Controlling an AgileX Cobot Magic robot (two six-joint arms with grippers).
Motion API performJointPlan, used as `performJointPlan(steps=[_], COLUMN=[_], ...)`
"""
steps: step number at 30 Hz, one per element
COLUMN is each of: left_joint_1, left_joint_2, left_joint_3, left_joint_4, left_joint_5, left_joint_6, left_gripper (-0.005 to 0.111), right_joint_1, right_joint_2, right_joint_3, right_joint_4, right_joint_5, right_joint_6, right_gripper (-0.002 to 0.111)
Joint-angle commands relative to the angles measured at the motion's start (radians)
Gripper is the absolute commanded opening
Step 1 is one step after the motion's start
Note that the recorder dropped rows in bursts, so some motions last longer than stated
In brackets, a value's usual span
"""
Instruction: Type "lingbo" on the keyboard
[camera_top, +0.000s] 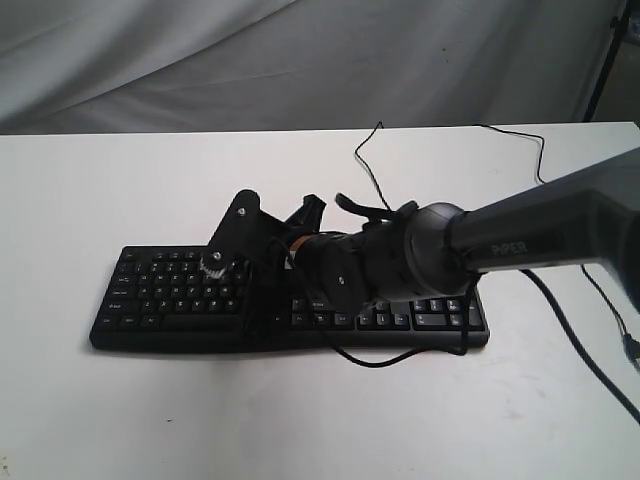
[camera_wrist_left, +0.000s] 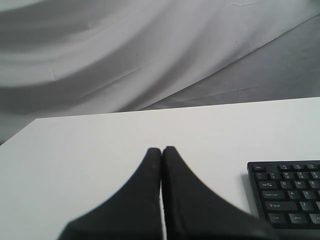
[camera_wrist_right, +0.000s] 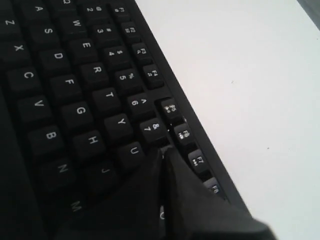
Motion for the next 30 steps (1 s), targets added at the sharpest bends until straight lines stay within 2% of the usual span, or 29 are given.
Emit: performJointPlan(steps=[1, 17, 25, 30], left_joint_1=[-0.004, -0.004, -0.004, -0.004], left_joint_2=[0.003, 0.003, 0.003, 0.003], left_joint_3=[0.005, 0.005, 0.005, 0.005], left_joint_4=[-0.001, -0.001, -0.001, -0.001], left_joint_5=[-0.004, -0.004, -0.004, -0.004], left_joint_6=[-0.003, -0.003, -0.003, -0.003], left_gripper=[0.001, 0.001, 0.001, 0.001], right_joint_1=[0.003, 0.003, 0.005, 0.040], right_joint_2=[0.022, -0.020, -0.082, -0.089], right_joint_3=[-0.004, -0.004, -0.004, -0.004], right_joint_4=[-0.017, -0.017, -0.040, -0.050], right_joint_5=[0.000, 0.005, 0.104, 0.131], right_joint_6=[-0.002, -0.002, -0.002, -0.002], right_gripper=[0.000, 0.000, 0.000, 0.000])
